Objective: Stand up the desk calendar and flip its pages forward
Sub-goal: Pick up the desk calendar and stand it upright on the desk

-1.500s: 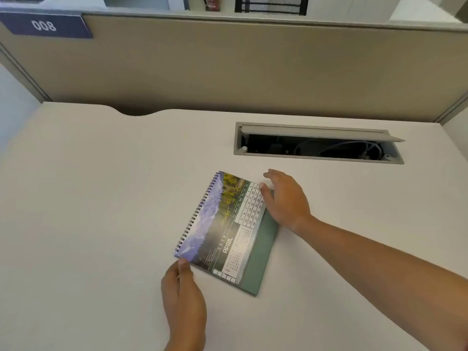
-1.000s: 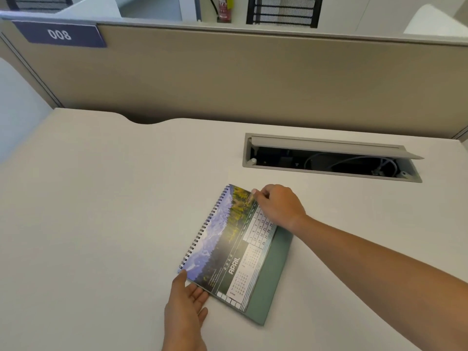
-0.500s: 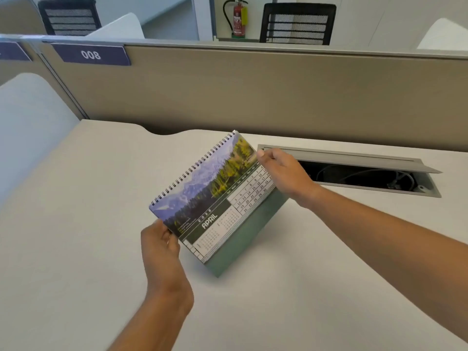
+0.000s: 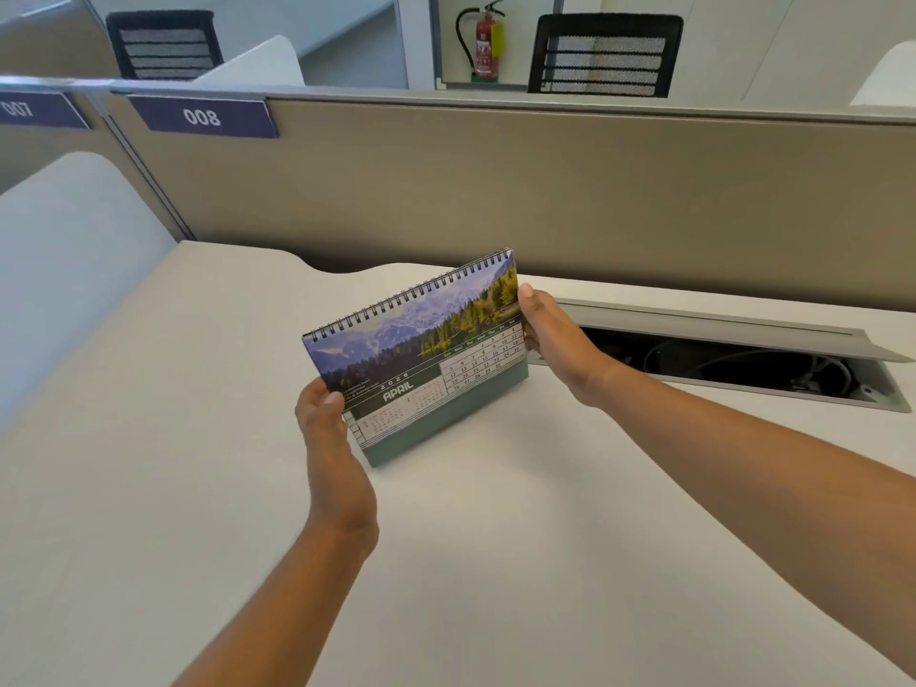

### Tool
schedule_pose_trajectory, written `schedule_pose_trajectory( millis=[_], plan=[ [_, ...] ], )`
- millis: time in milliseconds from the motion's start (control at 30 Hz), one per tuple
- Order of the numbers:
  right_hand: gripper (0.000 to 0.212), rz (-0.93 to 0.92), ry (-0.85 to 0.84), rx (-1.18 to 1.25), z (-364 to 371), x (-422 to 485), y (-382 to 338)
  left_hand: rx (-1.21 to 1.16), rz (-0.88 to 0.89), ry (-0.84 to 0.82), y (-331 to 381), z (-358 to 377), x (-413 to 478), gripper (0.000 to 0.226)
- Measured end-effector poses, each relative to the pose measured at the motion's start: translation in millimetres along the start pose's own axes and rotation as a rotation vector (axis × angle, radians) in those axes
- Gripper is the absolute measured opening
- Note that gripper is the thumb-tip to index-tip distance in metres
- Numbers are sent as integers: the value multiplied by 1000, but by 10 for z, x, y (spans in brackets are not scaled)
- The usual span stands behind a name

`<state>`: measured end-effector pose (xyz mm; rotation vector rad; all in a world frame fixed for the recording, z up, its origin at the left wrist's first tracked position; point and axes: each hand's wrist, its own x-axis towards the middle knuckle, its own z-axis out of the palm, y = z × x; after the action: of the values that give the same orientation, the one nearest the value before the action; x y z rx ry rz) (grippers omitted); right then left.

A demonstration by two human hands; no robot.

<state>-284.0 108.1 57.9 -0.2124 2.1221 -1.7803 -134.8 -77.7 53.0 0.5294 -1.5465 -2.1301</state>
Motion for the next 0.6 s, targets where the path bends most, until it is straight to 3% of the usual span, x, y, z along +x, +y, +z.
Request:
schedule_pose_trajectory(
  millis=[133, 233, 400, 533, 600],
  plan=[
    [80, 7, 23, 12, -6, 56, 31, 26, -2, 28, -106, 49, -33, 51],
    [65, -13, 68, -30, -26, 59, 117, 59, -30, 65, -178, 32, -22, 50],
    [60, 61, 167, -8, -8, 1, 322, 91, -192, 142, -242, 48, -82, 59],
    [32, 48, 179, -16, 9, -78, 404, 127, -237, 111, -236, 74, -162, 65],
    [32, 42, 182, -8, 28, -112, 395, 129, -243, 106, -214, 85, -191, 65]
  ],
)
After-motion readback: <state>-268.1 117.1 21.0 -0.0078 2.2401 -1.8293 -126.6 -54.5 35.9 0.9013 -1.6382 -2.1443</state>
